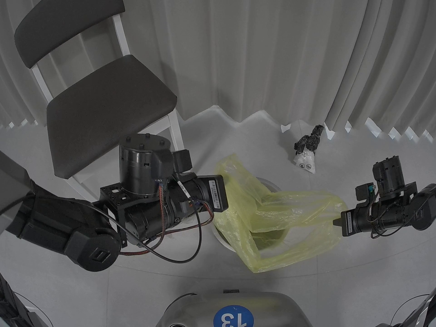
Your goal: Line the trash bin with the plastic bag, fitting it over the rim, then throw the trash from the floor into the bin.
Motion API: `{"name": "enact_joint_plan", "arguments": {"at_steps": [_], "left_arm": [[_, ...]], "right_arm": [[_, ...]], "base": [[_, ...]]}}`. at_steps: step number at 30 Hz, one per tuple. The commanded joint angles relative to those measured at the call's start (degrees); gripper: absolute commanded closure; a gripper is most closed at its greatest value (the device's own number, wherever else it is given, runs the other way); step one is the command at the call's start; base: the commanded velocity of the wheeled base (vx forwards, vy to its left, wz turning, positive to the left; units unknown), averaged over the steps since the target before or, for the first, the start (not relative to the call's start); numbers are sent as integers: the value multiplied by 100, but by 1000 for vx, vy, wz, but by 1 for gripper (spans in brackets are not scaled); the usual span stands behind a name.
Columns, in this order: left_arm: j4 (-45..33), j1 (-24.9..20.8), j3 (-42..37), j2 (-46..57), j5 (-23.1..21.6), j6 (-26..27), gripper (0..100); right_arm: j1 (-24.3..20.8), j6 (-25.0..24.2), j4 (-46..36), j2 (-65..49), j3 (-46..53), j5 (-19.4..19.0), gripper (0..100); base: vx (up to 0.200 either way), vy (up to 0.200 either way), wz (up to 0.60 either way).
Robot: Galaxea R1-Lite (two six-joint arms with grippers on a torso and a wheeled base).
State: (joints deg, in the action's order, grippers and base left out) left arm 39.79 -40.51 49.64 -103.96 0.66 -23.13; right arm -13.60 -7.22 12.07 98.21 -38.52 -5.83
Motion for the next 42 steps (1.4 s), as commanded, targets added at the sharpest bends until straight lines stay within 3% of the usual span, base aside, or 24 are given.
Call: {"name": "enact_joint_plan", "arguments": {"at_steps": [1, 14, 24, 28, 35, 42], "left_arm": [[2, 8, 11, -63, -4, -8, 100], [-6, 544, 204, -485, -470, -25, 100], [-59, 975, 556, -898, -874, -474, 100], [-59, 931, 547, -968, -936, -500, 100], [-85, 641, 547, -994, -927, -676, 100], [-103, 316, 485, -889, -874, -764, 100]], "right_arm": [[165, 10, 76, -12, 3, -24, 100], [-705, -34, 164, 76, -305, 55, 100], [-1065, -641, 322, 586, -753, 82, 100], [-942, -632, 481, 726, -718, 108, 100], [-222, -562, 428, 814, -639, 99, 100], [227, -438, 428, 814, -630, 20, 100]], "base": [[0, 0, 0], [0, 0, 0], [0, 0, 0], [0, 0, 0], [0, 0, 0], [0, 0, 0]]}}
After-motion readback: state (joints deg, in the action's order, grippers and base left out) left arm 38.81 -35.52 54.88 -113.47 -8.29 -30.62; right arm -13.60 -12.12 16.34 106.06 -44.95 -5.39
